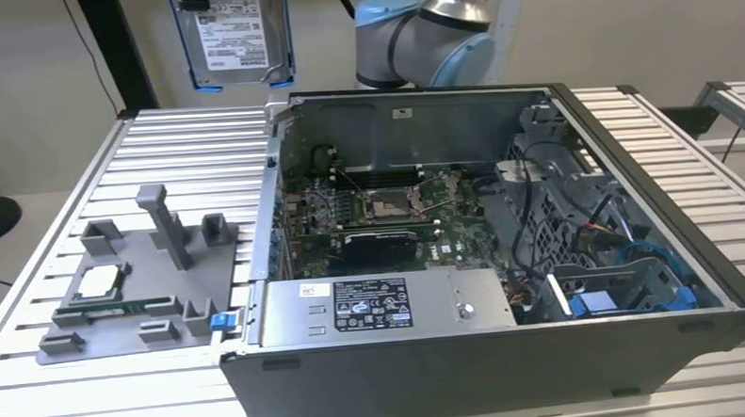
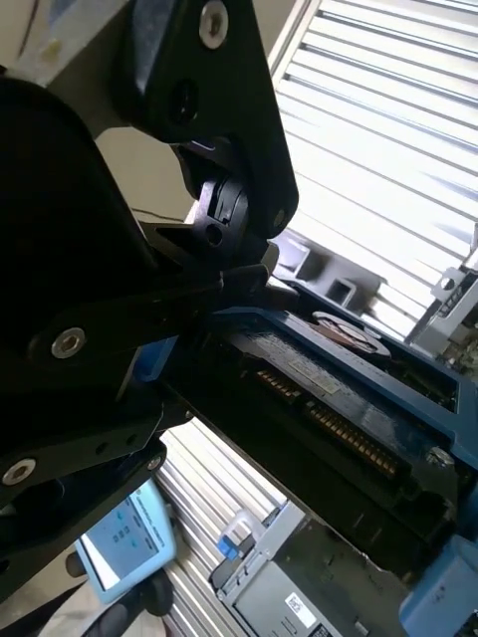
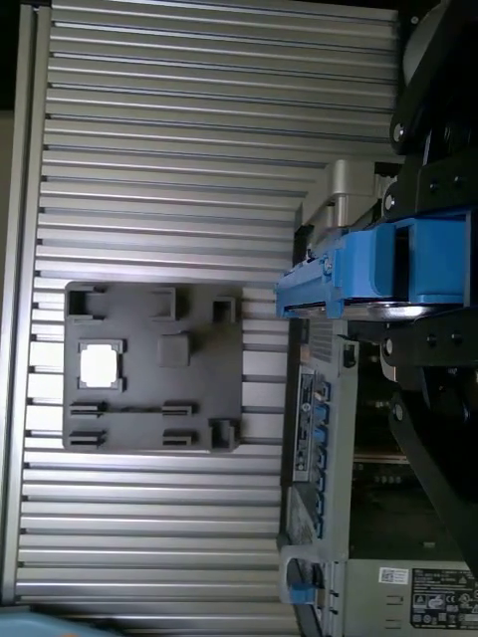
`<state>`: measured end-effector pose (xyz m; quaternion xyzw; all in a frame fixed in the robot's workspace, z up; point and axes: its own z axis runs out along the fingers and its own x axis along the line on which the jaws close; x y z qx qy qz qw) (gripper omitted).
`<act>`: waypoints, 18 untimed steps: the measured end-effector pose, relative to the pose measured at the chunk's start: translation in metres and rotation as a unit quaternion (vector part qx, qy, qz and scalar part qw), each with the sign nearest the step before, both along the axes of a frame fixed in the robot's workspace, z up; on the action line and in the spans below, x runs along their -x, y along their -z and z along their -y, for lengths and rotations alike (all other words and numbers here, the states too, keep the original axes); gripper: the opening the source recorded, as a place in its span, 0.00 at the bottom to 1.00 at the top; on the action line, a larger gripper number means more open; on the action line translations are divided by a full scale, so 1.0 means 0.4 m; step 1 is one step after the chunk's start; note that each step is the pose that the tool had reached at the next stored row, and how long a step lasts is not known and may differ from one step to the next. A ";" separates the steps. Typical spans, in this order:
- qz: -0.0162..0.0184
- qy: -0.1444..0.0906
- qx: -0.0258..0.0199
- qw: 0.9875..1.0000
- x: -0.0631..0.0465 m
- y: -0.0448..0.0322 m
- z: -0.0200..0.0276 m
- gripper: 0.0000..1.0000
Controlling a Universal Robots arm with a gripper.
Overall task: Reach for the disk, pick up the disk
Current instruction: 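Pick up the disk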
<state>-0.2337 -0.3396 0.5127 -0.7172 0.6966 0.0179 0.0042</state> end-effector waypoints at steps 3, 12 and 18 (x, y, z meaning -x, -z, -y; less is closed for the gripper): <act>0.000 0.000 0.000 1.000 -0.023 0.000 0.000 0.00; 0.000 0.000 0.000 1.000 -0.094 0.000 0.000 0.00; 0.000 0.000 0.000 1.000 -0.143 0.000 0.000 0.00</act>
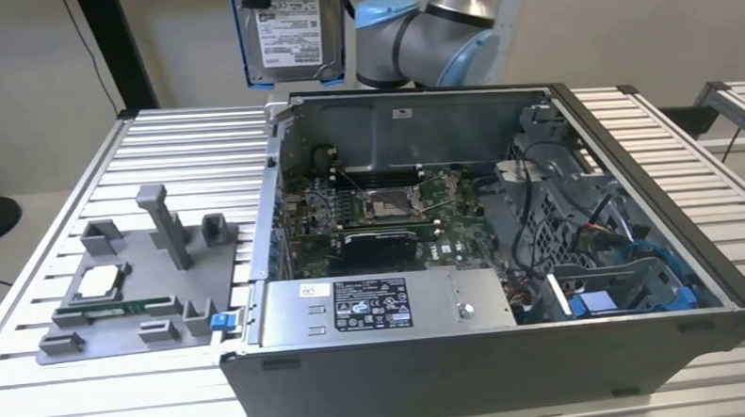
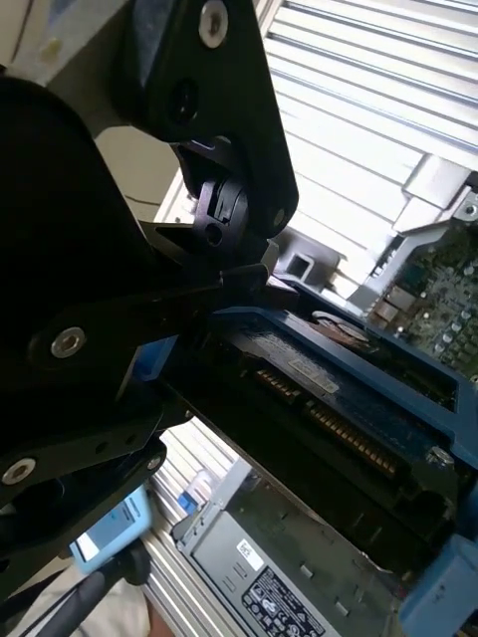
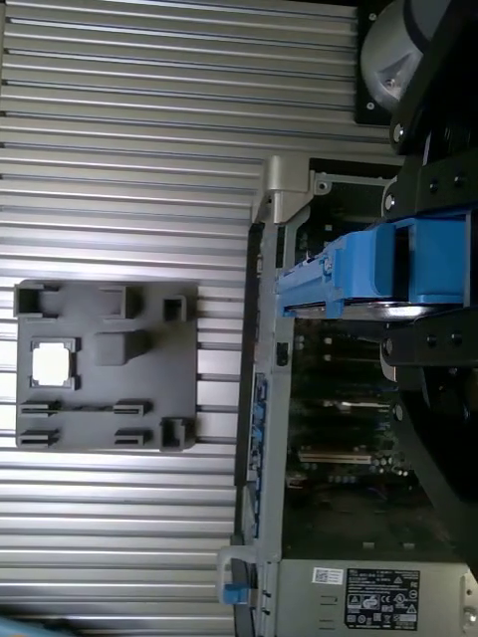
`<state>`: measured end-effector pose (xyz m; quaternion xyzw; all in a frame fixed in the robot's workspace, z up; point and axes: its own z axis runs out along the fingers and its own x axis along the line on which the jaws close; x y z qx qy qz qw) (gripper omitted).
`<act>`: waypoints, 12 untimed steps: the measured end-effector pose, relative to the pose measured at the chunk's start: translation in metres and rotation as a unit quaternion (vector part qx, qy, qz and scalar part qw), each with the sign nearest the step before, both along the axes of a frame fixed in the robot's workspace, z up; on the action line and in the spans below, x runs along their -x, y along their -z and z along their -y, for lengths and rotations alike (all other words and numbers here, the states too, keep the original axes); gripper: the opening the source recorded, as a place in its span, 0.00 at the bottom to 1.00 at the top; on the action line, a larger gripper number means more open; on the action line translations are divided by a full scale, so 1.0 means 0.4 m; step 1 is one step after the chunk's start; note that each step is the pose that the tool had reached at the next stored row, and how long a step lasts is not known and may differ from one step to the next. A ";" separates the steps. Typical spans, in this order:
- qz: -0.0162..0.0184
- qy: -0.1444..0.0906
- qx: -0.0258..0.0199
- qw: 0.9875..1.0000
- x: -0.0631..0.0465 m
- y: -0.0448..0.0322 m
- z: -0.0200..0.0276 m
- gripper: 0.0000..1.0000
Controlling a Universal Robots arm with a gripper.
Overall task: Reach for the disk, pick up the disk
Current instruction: 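Pick up the disk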
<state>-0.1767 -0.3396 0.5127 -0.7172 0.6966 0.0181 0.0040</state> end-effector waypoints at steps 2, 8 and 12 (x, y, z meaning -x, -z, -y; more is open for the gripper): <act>0.000 0.000 0.000 1.000 -0.016 0.000 0.000 0.00; 0.000 0.000 0.000 1.000 -0.064 0.000 0.000 0.00; 0.000 0.000 0.000 1.000 -0.095 0.000 0.000 0.00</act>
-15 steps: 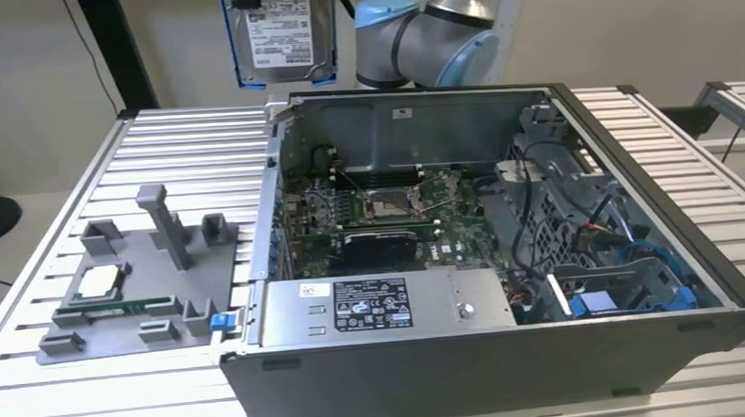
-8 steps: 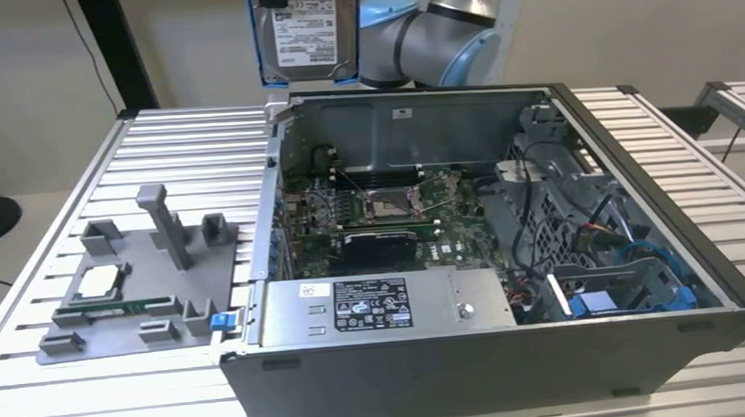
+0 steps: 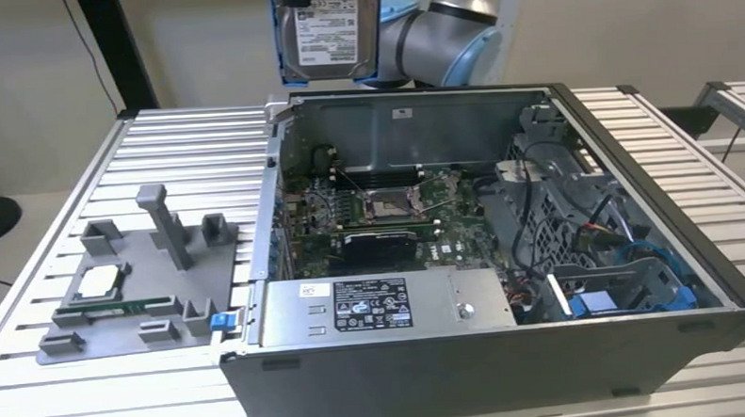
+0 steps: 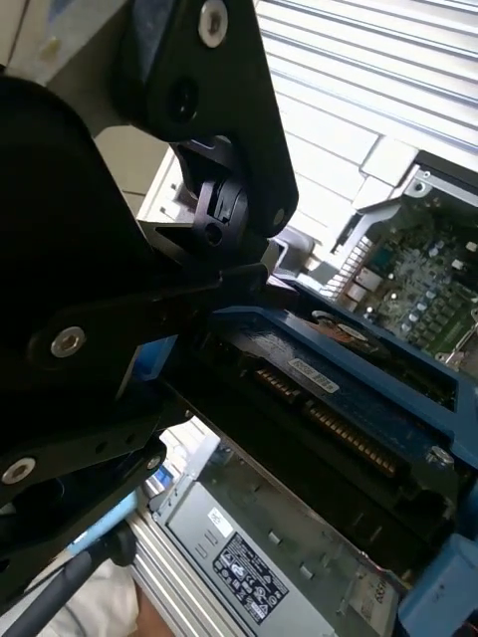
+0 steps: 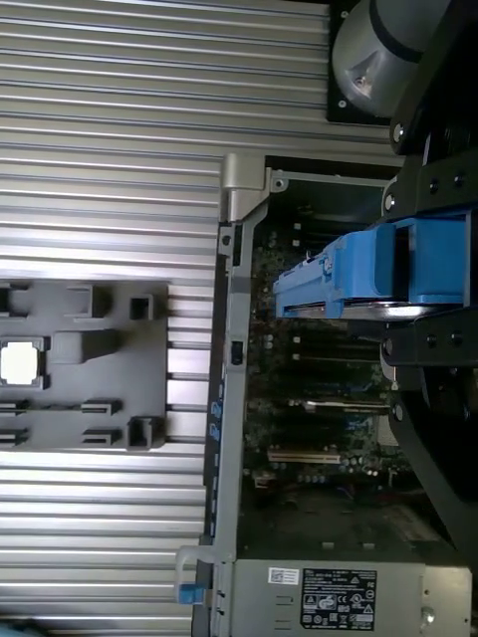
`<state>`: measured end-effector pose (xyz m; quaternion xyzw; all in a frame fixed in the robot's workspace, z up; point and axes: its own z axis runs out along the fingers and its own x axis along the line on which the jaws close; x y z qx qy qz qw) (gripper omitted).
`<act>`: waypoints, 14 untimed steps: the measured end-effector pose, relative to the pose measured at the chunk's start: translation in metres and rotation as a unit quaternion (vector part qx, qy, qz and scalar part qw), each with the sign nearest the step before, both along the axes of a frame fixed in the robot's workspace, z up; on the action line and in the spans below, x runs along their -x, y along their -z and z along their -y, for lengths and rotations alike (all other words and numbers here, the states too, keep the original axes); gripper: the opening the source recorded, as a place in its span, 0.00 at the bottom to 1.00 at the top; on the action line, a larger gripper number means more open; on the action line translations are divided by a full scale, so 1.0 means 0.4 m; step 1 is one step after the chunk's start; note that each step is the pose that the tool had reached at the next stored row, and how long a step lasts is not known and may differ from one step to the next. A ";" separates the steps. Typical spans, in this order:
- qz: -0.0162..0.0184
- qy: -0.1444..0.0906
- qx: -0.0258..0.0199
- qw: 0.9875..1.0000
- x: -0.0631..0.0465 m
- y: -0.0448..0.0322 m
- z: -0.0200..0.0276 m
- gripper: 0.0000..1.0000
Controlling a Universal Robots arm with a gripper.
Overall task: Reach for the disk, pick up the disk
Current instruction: 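Pick up the disk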
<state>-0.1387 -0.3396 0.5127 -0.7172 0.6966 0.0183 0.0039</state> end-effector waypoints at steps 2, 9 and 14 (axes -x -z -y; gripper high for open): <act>0.000 0.000 0.000 1.000 -0.016 0.000 0.000 0.00; 0.000 0.000 0.000 1.000 -0.071 0.000 0.000 0.00; 0.000 0.000 0.000 1.000 -0.109 0.000 0.000 0.00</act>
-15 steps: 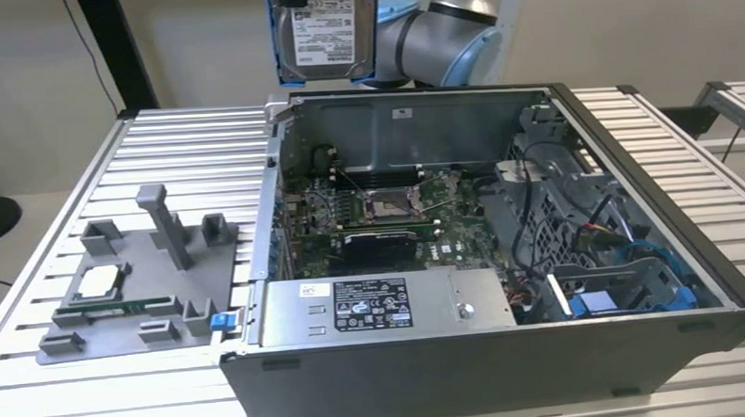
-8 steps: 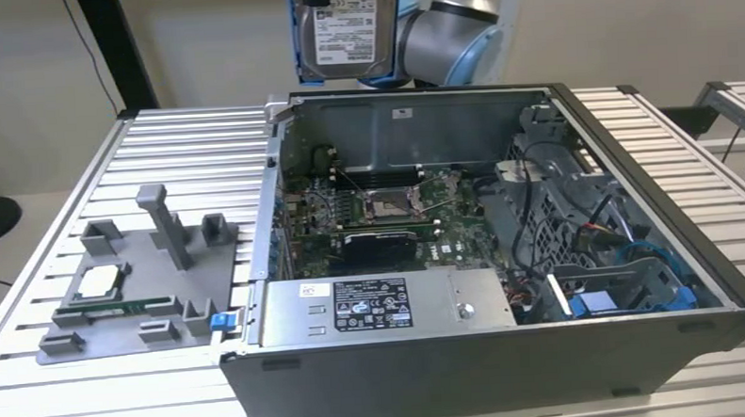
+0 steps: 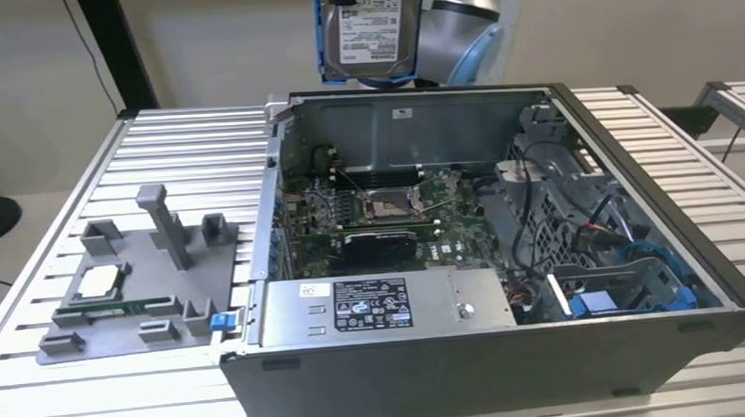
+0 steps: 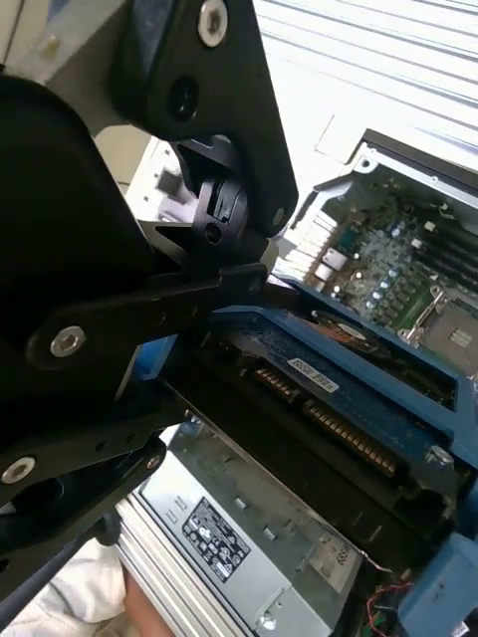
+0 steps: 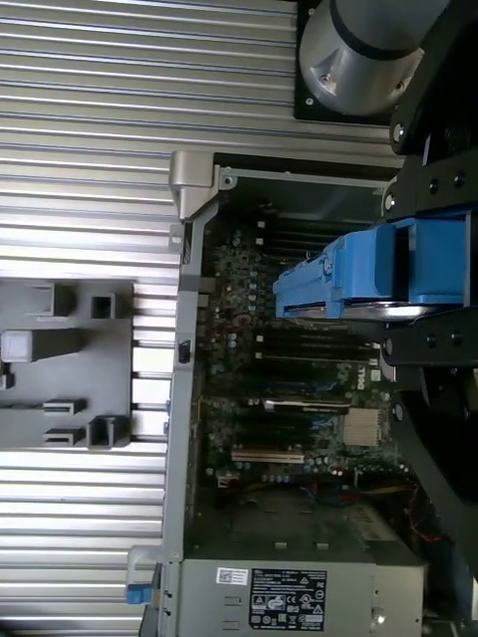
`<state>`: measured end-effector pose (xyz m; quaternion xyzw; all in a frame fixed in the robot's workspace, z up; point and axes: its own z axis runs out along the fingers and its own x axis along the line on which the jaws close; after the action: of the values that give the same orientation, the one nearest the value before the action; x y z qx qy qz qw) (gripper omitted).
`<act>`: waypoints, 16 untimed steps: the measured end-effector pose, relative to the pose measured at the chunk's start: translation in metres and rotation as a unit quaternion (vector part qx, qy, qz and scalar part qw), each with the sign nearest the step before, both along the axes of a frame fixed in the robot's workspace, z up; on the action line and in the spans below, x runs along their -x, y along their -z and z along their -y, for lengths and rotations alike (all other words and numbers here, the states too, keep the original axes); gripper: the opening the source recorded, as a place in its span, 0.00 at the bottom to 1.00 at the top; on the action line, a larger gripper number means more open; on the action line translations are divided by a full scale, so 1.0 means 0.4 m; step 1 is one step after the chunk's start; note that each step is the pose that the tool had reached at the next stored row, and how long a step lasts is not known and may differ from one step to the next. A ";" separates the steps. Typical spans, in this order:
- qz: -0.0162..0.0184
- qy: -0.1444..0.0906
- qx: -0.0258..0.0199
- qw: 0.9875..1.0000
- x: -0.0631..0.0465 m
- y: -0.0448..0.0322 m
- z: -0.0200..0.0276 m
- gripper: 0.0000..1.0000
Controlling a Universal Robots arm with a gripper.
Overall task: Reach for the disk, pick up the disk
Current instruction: 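Pick up the disk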
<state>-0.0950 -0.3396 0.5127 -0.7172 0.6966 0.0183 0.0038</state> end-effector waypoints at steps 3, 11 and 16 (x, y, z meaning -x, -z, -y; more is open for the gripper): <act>0.000 0.000 0.000 1.000 -0.024 0.000 0.000 0.00; 0.000 0.000 0.000 1.000 -0.087 0.000 0.000 0.00; 0.000 0.000 0.000 1.000 -0.133 0.000 0.000 0.00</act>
<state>-0.0419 -0.3396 0.5127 -0.7172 0.6966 0.0184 0.0037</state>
